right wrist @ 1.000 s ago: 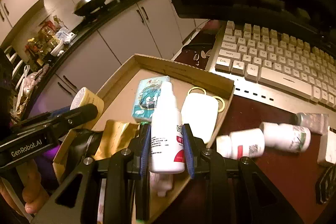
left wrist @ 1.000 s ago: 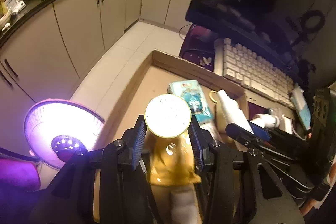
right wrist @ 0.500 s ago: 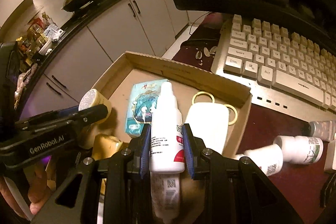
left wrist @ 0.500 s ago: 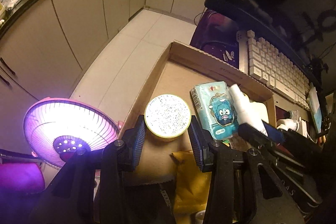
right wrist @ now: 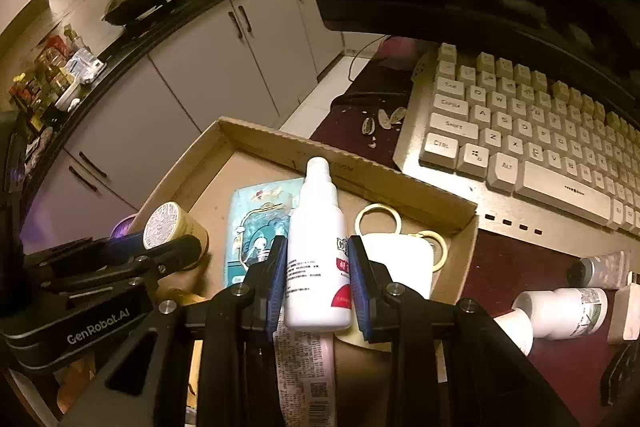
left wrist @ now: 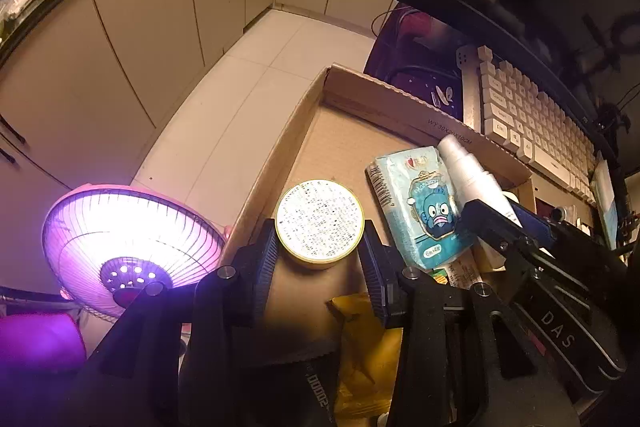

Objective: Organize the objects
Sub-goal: 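Open both tools to drop the jar and spray bottle into the tray, then move both tools back over the desk toward the pill bottles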

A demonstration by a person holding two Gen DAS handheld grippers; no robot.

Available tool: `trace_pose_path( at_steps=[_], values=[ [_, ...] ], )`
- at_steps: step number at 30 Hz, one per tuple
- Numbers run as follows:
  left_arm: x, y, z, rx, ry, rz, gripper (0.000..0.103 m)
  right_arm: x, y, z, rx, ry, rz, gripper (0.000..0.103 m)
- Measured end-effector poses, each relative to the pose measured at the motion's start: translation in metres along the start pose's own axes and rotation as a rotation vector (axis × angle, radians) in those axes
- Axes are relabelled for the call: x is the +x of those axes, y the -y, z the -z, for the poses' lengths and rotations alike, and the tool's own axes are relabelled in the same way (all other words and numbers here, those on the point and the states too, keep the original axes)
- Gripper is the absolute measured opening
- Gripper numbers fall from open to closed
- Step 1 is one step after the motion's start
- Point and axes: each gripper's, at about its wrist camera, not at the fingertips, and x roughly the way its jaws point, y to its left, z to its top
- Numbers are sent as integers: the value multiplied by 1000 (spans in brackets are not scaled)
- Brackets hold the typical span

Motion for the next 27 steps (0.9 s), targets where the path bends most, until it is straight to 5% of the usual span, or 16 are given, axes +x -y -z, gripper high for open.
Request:
trace_pose_path(
  at_steps=[6,11,19,27],
  values=[
    [-8,-1,1,-3,17,18,41,-5,1,1,-9,2,-23,33],
    [-40,11,14,16,80,9,41,-35,-5,11,-71,78,-70,55],
    [-105,52,86,42,195,101,41,-96,26,70,-76,90,-253,56],
    [-95,112,144,60,131,155,41,-130,79,140,-43,54,-215,56]
  ],
)
